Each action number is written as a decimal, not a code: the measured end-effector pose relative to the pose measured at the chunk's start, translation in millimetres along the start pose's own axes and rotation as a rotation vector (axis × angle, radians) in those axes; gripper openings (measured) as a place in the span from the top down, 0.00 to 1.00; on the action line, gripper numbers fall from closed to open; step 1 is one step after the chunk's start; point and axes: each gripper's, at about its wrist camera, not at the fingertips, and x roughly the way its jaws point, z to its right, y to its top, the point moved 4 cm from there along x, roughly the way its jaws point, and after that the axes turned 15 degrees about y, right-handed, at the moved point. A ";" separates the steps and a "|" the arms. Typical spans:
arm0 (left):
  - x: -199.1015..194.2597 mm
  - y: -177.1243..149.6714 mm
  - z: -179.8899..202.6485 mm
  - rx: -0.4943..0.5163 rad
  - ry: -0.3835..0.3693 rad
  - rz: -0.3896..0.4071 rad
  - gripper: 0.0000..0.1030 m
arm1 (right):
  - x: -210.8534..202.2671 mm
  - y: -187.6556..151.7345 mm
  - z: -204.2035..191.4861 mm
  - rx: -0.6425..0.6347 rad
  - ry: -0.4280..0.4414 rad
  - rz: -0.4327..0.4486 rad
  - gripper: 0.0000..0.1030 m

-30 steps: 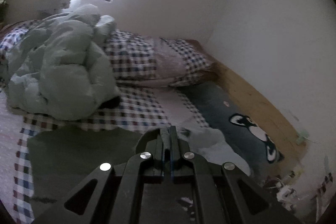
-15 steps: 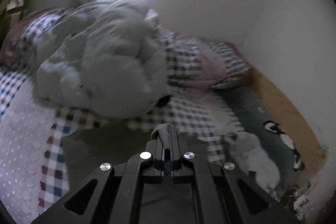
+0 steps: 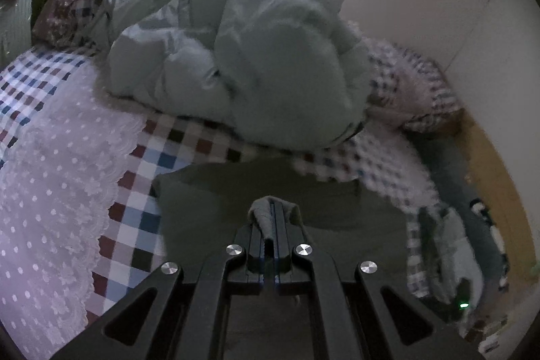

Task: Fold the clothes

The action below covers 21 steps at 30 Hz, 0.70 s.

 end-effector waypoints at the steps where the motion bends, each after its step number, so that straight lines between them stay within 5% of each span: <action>1: 12.8 -3.5 -1.4 0.004 0.027 -0.027 0.95 | -0.9 -1.0 0.8 -0.001 0.001 0.003 0.80; 3: 41.9 -15.5 -6.8 0.011 0.101 -0.100 0.84 | -1.7 -2.1 1.1 -0.006 -0.001 0.012 0.80; 5: 57.0 -27.8 -14.4 -0.007 0.138 -0.136 0.59 | -2.2 -3.0 0.8 -0.013 -0.006 0.022 0.80; 7: 51.6 -34.5 -21.2 -0.053 0.099 -0.109 0.33 | -2.0 -3.9 -0.6 -0.022 -0.015 0.027 0.80; 10: 33.9 -41.9 -30.5 -0.127 0.032 -0.053 0.21 | -1.1 -2.9 -0.8 -0.025 -0.014 0.027 0.79; 16: 11.3 -59.0 -19.8 -0.114 -0.020 -0.010 0.21 | -1.6 -2.8 0.9 -0.020 -0.006 0.029 0.78; 21: 28.7 -65.5 -8.4 -0.063 0.084 -0.028 0.21 | -0.5 -1.6 -0.7 -0.028 -0.014 0.027 0.77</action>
